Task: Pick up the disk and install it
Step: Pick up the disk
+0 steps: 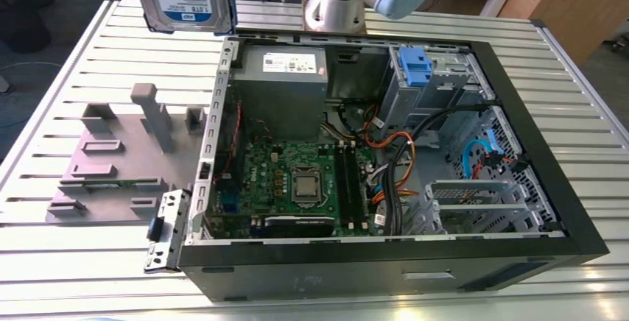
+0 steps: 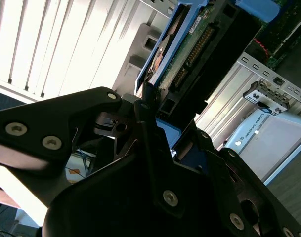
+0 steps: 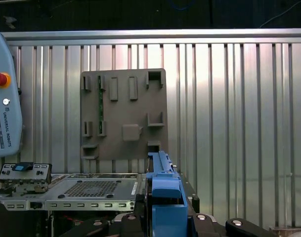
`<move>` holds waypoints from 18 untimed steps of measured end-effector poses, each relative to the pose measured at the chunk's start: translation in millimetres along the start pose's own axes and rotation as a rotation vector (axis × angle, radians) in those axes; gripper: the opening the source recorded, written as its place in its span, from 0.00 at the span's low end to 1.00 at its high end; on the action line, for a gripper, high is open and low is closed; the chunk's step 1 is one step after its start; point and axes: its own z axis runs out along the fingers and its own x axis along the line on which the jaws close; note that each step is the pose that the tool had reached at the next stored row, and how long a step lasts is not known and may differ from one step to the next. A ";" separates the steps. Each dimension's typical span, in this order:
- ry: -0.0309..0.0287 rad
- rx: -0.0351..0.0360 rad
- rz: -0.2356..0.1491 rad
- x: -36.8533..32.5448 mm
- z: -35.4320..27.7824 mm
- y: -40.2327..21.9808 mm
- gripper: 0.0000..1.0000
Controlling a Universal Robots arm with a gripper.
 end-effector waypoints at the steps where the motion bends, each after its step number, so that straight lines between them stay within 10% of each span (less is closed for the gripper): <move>1: 0.0000 0.0001 0.000 0.0 0.0 -0.5 0.37; 18: 0.0000 -0.0002 0.000 -0.2 0.0 -9.1 0.37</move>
